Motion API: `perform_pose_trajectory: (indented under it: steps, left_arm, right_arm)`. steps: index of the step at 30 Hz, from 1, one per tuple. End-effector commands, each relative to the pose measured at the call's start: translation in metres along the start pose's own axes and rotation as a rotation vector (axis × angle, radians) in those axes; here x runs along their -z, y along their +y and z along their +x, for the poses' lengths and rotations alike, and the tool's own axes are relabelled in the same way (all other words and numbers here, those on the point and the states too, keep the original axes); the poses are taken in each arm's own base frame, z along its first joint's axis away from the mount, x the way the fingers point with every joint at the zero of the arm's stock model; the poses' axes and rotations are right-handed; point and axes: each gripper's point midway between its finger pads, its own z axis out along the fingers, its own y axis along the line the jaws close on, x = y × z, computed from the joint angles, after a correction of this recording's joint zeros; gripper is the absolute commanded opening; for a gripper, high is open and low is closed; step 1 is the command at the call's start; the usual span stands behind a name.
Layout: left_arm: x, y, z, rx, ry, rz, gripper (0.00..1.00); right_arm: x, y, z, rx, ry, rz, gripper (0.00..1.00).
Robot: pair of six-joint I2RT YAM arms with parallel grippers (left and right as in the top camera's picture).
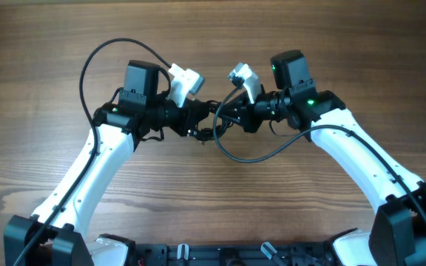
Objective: Untangle cables
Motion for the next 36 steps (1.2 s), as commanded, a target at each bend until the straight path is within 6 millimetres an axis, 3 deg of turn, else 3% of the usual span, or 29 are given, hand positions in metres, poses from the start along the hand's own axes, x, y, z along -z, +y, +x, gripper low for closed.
perform_pose_trajectory:
  steps: [1, 2, 4, 6, 7, 8, 11, 14, 18, 22, 23, 25, 27, 36]
  left_arm:
    - [0.005, 0.000, -0.015, 0.079, -0.054, 0.009, 0.23]
    - [0.007, 0.003, -0.016, 0.105, -0.060, 0.004, 0.29]
    - [0.013, 0.011, -0.017, 0.195, -0.074, -0.014, 0.65]
    - [0.019, 0.018, -0.019, 0.306, -0.090, -0.024, 0.81]
    - [0.022, 0.021, -0.020, 0.352, -0.099, -0.028, 0.96]
    - [0.025, 0.023, -0.021, 0.389, -0.107, -0.032, 1.00]
    - [0.032, 0.028, -0.020, 0.444, -0.118, -0.043, 1.00]
    - [0.032, 0.035, -0.014, 0.423, -0.102, -0.086, 1.00]
    - [0.030, 0.038, -0.011, 0.427, -0.093, -0.099, 0.90]
    - [0.017, 0.028, 0.001, 0.328, -0.024, -0.057, 0.71]
    - [0.014, 0.027, 0.003, 0.310, -0.011, -0.054, 0.63]
    - [0.010, 0.028, 0.007, 0.278, 0.009, -0.051, 0.30]
    - [0.009, 0.030, 0.008, 0.282, 0.011, -0.059, 0.04]
    - [0.013, 0.049, 0.009, 0.283, 0.004, -0.156, 0.04]
  right_arm:
    - [0.002, -0.026, 0.004, -0.202, 0.000, 0.162, 0.05]
    - [0.002, -0.029, 0.003, -0.232, -0.007, 0.180, 0.05]
    - [0.002, -0.029, -0.001, -0.252, -0.025, 0.179, 0.05]
    - [0.002, -0.029, -0.004, -0.265, -0.039, 0.178, 0.05]
    - [0.002, -0.029, -0.006, -0.276, -0.045, 0.177, 0.05]
    - [0.002, -0.029, -0.006, -0.291, -0.049, 0.176, 0.05]
    - [0.002, -0.028, -0.008, -0.321, -0.057, 0.165, 0.05]
    - [0.000, -0.011, -0.010, -0.315, -0.048, 0.071, 0.05]
    - [0.000, -0.001, -0.013, -0.304, -0.053, 0.007, 0.05]
    - [0.000, 0.002, -0.018, -0.278, -0.069, -0.013, 0.05]
    - [0.000, 0.002, -0.019, -0.278, -0.069, -0.013, 0.05]
    - [0.000, 0.002, -0.019, -0.277, -0.070, -0.013, 0.04]
    - [0.000, 0.002, -0.020, -0.272, -0.075, -0.013, 0.05]
    - [0.001, 0.002, -0.028, -0.254, -0.104, -0.016, 0.05]
